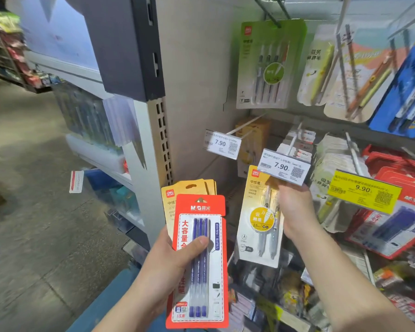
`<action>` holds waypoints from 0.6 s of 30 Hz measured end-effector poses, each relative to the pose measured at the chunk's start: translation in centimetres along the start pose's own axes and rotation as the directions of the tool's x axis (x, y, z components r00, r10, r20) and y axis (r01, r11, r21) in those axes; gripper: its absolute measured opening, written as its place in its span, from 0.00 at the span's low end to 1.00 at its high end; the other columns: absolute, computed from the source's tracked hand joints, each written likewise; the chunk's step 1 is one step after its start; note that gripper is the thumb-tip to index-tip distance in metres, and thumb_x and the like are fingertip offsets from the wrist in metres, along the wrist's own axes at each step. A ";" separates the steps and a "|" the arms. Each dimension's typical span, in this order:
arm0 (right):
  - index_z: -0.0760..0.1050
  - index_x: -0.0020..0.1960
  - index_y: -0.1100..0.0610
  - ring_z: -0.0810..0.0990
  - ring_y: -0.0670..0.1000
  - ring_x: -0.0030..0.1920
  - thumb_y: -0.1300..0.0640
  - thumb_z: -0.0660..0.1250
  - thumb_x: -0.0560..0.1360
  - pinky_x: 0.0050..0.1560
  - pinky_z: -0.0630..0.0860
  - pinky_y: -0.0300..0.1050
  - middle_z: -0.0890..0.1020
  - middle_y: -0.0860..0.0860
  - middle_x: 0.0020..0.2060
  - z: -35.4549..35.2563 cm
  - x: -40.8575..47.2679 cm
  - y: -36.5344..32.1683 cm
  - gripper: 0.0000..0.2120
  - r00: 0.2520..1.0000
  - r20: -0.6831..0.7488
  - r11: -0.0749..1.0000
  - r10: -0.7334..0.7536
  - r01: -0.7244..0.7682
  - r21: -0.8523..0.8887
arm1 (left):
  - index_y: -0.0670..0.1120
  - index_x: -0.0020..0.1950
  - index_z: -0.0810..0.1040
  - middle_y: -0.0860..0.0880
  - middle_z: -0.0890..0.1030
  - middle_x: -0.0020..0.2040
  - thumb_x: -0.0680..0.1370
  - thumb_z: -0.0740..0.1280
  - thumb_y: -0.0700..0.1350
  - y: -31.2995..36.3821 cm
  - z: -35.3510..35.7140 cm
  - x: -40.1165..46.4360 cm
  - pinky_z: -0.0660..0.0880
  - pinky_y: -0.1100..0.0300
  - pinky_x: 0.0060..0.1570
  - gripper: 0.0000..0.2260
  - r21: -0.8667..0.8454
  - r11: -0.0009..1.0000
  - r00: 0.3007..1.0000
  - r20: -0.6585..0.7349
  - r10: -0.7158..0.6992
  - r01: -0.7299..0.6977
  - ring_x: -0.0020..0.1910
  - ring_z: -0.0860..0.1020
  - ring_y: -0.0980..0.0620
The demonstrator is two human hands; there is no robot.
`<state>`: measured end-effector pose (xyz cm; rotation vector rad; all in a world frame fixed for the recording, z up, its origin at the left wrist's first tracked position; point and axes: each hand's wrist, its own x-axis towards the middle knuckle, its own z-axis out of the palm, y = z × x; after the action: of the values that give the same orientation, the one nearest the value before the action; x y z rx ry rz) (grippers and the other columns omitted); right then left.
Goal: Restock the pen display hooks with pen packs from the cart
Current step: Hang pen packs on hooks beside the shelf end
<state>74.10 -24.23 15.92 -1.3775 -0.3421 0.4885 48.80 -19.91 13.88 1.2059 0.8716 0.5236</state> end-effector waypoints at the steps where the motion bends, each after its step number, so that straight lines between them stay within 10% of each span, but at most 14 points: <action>1: 0.83 0.58 0.51 0.86 0.46 0.52 0.58 0.72 0.78 0.58 0.82 0.51 0.88 0.42 0.48 0.2 -0.1 0.2 0.09 1.000 -0.010 0.999 -0.024 0.023 -0.035 | 0.51 0.65 0.74 0.47 0.88 0.51 0.75 0.76 0.52 0.0 -0.2 -0.1 0.82 0.46 0.54 0.22 0.002 1.000 1.000 -0.003 0.000 0.000 0.48 0.88 0.45; 9: 0.79 0.45 0.51 0.80 0.46 0.41 0.50 0.69 0.81 0.44 0.74 0.39 0.82 0.47 0.40 3.9 -0.9 1.0 0.08 0.975 0.148 0.950 -0.168 0.200 -0.238 | 0.50 0.66 0.74 0.45 0.87 0.54 0.73 0.78 0.51 0.0 -0.7 -0.3 0.81 0.42 0.58 0.24 -0.008 1.000 1.000 0.003 0.009 -0.009 0.51 0.87 0.42; 14: 0.75 0.56 0.40 0.83 0.52 0.56 0.44 0.70 0.77 0.62 0.79 0.59 0.83 0.51 0.54 6.1 -0.7 1.1 0.09 0.964 0.189 0.950 -0.186 0.225 -0.217 | 0.50 0.67 0.74 0.44 0.87 0.55 0.70 0.82 0.53 0.4 -1.1 -0.4 0.80 0.38 0.60 0.29 -0.032 0.999 1.000 -0.011 0.014 -0.014 0.52 0.87 0.40; 18: 0.74 0.69 0.44 0.77 0.50 0.69 0.49 0.71 0.79 0.71 0.73 0.56 0.78 0.46 0.69 7.2 -0.4 0.6 0.20 0.966 0.192 0.971 -0.175 0.201 -0.129 | 0.49 0.66 0.74 0.45 0.88 0.53 0.71 0.78 0.51 0.5 -1.2 -0.3 0.80 0.40 0.59 0.26 -0.025 0.999 0.999 -0.022 0.025 -0.025 0.50 0.87 0.42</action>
<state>70.05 -18.26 16.58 -1.4299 -0.6622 0.4365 47.67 -19.30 14.31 1.1908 0.8669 0.5675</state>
